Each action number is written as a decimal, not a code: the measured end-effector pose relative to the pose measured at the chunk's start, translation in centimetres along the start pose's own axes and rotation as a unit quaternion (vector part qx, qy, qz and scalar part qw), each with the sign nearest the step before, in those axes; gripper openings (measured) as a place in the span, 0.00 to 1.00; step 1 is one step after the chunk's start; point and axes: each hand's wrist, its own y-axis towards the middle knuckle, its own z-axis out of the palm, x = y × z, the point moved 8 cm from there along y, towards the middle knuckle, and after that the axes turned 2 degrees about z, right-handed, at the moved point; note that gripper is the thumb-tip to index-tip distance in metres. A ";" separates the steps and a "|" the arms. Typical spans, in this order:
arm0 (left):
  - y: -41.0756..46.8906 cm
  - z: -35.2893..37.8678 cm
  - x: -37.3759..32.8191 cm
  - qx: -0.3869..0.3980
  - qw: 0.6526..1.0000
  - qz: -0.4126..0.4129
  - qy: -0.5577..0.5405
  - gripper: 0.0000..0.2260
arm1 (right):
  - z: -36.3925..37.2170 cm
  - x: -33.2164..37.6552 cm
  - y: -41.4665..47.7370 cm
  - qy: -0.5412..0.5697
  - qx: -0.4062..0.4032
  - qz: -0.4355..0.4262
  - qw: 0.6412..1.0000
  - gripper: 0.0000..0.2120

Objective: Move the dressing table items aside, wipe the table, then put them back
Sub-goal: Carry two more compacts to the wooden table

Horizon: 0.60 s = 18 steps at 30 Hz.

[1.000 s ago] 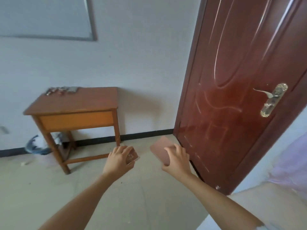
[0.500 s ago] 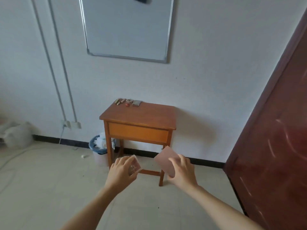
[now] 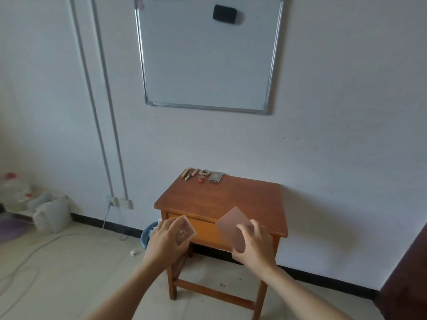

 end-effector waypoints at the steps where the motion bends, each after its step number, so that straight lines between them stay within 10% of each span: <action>1: 0.9 0.3 1.1 -0.003 1.000 -0.012 -0.007 0.26 | 0.8 0.0 1.4 0.001 0.005 0.005 1.000 0.31; 18: 19.5 6.9 16.9 0.084 0.996 0.026 -0.002 0.25 | 11.6 3.6 19.7 -0.009 0.080 0.139 0.987 0.31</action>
